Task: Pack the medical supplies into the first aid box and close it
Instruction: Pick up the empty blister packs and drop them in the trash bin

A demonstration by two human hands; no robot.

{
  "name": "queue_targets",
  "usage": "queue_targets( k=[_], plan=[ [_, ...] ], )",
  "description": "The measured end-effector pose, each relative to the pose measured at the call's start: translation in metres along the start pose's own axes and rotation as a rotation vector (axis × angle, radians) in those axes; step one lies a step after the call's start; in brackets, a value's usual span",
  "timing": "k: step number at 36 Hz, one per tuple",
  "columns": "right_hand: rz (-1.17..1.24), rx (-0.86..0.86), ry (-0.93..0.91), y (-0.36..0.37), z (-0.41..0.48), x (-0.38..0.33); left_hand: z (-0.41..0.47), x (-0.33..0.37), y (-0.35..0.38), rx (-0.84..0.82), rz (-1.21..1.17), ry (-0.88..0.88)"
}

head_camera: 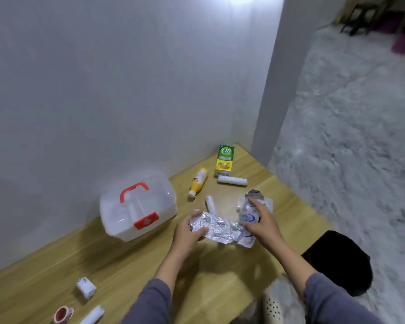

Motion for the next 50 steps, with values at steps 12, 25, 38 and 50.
queue_targets(
  k=[12,25,38,50],
  plan=[
    [0.116,0.384,0.283,-0.212,0.039,0.129,0.081,0.101,0.244,-0.390,0.019,0.120],
    [0.211,0.419,0.743,-0.285,0.071,0.332,0.117,0.045,0.511,-0.694,0.367,0.086],
    [0.227,0.345,0.825,-0.262,0.146,0.447,0.150,-0.068,0.617,-0.973,0.556,0.093],
    [-0.035,0.164,0.809,-0.291,0.110,0.394,0.154,-0.018,0.578,-1.177,1.012,0.386]
  ],
)
Point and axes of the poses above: each hand's wrist, its own z-axis towards the middle knuckle, its own y-axis out of the palm, x = y × z, the point moved 1 cm from there along z, towards the middle knuckle, and after that the axes turned 9 degrees about y, right-handed, at the moved point
